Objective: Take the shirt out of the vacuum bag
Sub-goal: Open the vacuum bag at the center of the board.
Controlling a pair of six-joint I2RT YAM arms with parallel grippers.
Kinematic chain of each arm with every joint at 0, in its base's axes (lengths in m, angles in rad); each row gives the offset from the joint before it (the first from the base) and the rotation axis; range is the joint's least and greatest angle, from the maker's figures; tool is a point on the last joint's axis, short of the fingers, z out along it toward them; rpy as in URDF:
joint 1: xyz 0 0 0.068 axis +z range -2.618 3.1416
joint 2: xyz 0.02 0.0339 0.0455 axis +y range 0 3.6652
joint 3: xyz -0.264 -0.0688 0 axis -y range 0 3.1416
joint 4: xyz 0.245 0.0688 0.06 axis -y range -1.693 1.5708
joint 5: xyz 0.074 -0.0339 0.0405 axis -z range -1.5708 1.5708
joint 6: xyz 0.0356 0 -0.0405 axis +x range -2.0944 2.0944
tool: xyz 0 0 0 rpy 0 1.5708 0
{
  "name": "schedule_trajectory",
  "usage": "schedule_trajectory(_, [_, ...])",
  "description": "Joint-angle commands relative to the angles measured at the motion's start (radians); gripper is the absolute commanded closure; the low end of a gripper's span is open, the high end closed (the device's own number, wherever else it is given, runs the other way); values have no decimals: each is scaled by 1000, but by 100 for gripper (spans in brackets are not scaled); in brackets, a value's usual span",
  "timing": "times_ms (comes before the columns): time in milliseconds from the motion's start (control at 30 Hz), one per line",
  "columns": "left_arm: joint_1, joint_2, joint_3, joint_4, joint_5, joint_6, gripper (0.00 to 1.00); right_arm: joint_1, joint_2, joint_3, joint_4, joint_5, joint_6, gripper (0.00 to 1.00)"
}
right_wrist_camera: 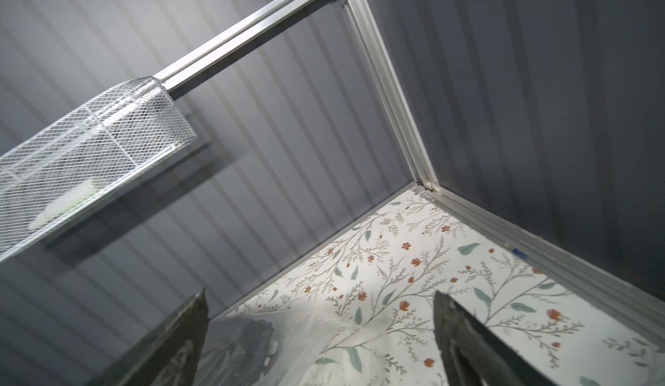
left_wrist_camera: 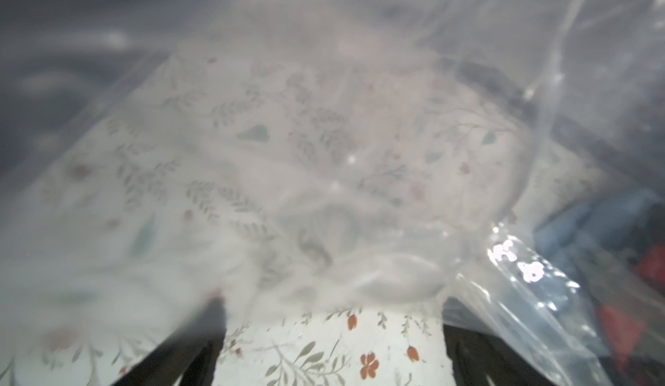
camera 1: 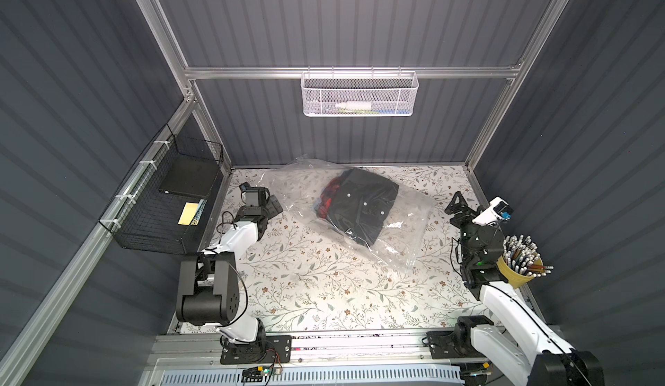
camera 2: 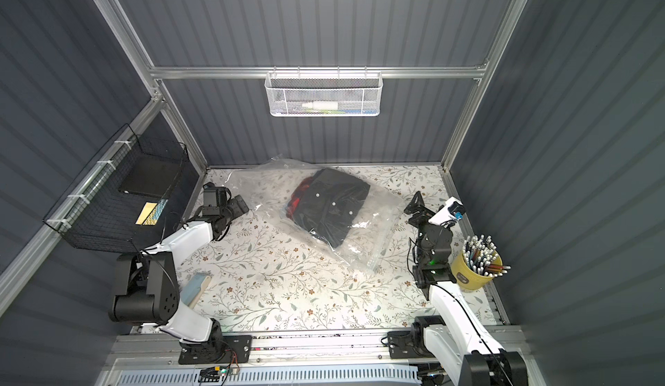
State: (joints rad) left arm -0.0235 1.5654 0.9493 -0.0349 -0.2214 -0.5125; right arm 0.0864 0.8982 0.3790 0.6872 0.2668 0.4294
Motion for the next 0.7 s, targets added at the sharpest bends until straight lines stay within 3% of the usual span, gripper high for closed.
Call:
schedule_trajectory(0, [-41,-53,32,-188,-134,-91,6,4,-10,-21,17,-51,92,1])
schedule_trajectory(100, [-81,-69,64,-314,-182,-161,6,4,45,8,13,-66,117,1])
schedule_trajectory(267, [-135,-130,75,-526,-226,-261,10,5,166,157,-201,-160,112,1])
schedule_trajectory(667, [-302,-376,28,-795,-184,-391,1,4,212,153,-145,-238,155,1])
